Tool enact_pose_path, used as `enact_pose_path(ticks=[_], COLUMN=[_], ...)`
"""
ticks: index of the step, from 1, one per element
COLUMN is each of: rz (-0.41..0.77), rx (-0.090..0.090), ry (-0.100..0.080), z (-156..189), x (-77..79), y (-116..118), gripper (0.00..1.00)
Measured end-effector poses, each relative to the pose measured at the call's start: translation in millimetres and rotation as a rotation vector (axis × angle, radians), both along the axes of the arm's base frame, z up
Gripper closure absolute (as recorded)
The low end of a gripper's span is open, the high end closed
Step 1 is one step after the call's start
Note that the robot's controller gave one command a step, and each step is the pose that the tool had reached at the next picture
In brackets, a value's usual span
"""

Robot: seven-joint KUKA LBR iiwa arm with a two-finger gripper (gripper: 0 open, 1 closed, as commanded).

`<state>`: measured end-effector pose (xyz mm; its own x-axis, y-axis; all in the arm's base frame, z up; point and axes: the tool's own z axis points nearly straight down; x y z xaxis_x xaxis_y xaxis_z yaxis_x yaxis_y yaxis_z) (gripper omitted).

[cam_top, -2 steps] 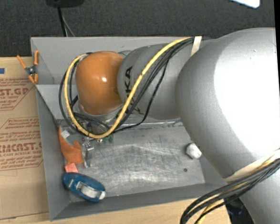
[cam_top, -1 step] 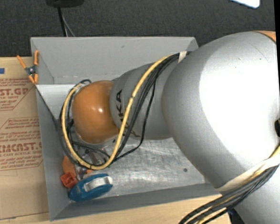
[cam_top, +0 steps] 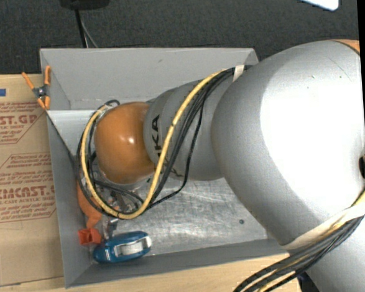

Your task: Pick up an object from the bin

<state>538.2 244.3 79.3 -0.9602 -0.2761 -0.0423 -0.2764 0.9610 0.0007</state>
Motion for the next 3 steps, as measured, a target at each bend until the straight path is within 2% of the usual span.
enact_pose_path(ticks=[1, 2, 3], rz=[0.005, 0.005, 0.237], rx=[-0.006, -0.005, -0.015], ry=[0.020, 0.020, 0.031], z=[-4.2, -4.2, 157.7], x=[-6.0, -6.0, -52.9], y=[0.3, 0.4, -25.3], gripper=[1.00, 1.00, 1.00])
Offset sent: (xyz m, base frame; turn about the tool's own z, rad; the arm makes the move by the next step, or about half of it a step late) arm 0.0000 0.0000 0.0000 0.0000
